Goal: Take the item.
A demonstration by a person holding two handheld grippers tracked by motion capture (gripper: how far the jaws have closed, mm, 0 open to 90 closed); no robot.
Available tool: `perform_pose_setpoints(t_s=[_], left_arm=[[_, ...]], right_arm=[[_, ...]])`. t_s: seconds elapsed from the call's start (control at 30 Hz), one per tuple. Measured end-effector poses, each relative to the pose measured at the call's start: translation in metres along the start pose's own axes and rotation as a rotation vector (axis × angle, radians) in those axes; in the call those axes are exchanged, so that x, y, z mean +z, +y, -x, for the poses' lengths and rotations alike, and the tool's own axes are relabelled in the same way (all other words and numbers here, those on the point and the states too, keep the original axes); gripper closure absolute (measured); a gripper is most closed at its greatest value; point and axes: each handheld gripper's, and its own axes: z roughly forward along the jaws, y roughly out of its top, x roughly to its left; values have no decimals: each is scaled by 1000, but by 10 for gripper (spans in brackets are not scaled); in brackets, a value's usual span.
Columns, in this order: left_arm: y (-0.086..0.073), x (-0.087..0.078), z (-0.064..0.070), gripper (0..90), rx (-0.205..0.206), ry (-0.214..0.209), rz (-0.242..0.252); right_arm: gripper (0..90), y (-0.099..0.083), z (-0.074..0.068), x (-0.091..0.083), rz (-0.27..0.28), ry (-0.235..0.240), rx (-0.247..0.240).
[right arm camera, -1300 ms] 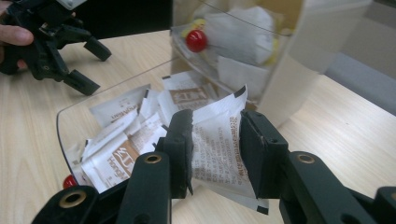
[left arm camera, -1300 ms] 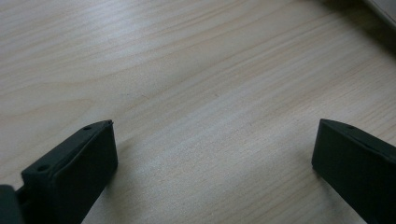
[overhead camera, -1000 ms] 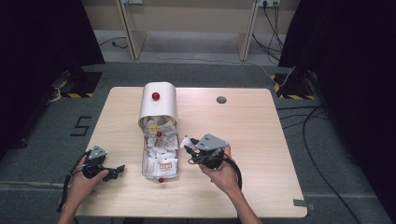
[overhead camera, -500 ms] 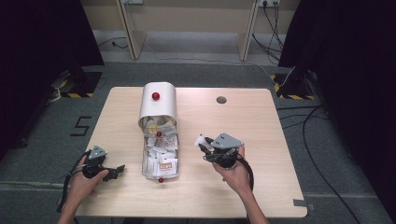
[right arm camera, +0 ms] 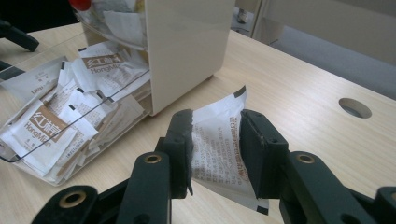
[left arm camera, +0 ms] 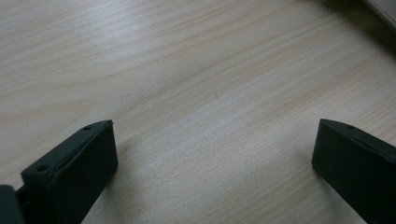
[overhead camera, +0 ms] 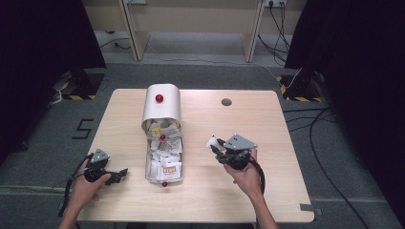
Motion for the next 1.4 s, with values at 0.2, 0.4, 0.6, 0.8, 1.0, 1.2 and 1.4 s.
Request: perform_pose_setpoints(t_s=[0.2, 0.4, 0.6, 0.8, 1.0, 1.2, 1.4], left_arm=[[0, 0, 0, 0, 0, 1, 1], [0, 0, 0, 0, 0, 0, 0], [0, 0, 0, 0, 0, 1, 1], [0, 0, 0, 0, 0, 0, 0], [0, 0, 0, 0, 0, 0, 0], [0, 0, 0, 0, 0, 0, 0], [0, 0, 0, 0, 0, 0, 0]], right_arm=[[655, -3, 7, -2, -2, -15, 10], [654, -6, 13, -3, -8, -29, 23], [654, -9, 18, -4, -15, -41, 34], [654, -13, 24, -5, -21, -52, 48], [654, -16, 28, -5, -31, -60, 55], [654, -19, 31, -4, -38, -67, 64], [654, -20, 33, -4, -41, -70, 66]])
